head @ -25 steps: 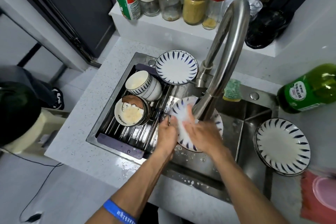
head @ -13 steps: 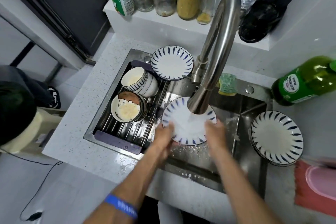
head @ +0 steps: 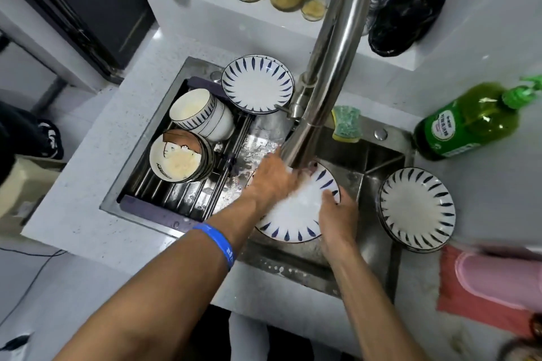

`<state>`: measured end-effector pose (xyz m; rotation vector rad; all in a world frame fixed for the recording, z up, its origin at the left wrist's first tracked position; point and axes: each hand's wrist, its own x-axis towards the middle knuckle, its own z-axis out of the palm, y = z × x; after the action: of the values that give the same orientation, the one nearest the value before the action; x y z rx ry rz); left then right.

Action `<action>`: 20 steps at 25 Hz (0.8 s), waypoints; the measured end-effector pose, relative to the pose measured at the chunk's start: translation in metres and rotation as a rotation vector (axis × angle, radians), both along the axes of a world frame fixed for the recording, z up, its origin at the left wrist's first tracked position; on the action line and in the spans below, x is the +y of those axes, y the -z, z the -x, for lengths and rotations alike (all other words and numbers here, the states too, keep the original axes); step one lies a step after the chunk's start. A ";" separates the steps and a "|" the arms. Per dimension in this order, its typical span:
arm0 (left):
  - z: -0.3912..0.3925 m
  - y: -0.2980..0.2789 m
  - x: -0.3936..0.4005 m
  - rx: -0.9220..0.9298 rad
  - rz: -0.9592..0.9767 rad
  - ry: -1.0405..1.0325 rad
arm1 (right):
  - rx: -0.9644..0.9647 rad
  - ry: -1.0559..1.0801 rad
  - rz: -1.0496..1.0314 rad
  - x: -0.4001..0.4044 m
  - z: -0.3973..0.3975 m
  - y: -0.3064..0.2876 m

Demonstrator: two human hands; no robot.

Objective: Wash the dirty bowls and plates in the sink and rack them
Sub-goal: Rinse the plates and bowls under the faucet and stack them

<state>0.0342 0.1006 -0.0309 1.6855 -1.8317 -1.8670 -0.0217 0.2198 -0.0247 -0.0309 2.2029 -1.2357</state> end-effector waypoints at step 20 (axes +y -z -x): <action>-0.050 -0.002 0.005 0.244 -0.030 -0.495 | 0.117 -0.006 0.031 -0.017 -0.013 0.005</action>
<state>0.0840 0.1058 -0.0285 1.6358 -1.1683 -1.7873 -0.0090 0.2028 -0.0298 -0.1260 2.2812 -1.2945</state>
